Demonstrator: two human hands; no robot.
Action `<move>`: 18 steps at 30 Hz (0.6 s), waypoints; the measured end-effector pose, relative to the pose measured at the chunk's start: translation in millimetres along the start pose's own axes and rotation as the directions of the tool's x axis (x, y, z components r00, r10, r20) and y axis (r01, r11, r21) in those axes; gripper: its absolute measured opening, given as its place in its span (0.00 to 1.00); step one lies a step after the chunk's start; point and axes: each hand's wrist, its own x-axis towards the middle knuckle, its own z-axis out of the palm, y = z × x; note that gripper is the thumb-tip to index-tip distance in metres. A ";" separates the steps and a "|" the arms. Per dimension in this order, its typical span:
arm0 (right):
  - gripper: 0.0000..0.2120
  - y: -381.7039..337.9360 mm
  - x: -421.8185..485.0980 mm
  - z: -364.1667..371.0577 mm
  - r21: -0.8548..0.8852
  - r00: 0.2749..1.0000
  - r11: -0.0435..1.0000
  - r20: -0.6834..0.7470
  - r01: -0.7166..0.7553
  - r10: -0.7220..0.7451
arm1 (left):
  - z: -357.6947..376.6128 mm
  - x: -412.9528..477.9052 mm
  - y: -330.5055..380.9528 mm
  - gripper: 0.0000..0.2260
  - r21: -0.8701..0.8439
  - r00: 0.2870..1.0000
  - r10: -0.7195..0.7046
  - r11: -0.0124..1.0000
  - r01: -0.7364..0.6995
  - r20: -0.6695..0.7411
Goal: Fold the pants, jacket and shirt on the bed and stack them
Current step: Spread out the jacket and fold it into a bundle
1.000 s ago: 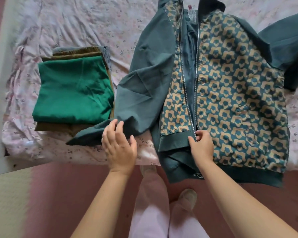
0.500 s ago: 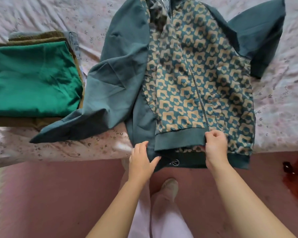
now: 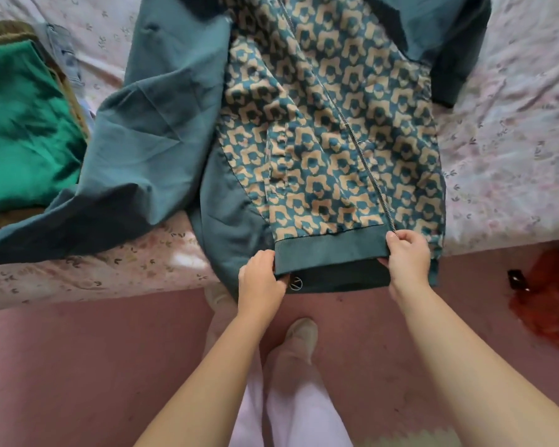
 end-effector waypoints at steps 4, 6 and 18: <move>0.11 -6.9 -3.7 -10.5 0.041 0.999 0.999 -0.034 0.027 -0.025 | -22.1 -14.6 -6.2 0.10 -0.202 0.986 -0.082 0.978 0.052 -0.142; 0.11 -9.0 -12.0 -12.3 0.014 0.999 0.999 0.008 0.031 -0.031 | -39.8 -28.1 -19.9 0.10 -0.172 0.974 -0.017 0.985 -0.023 -0.227; 0.04 36.0 -104.5 45.8 -0.383 0.885 0.903 0.465 0.194 0.007 | -111.4 -96.9 -133.4 0.10 0.149 0.908 -0.214 0.948 0.282 -0.361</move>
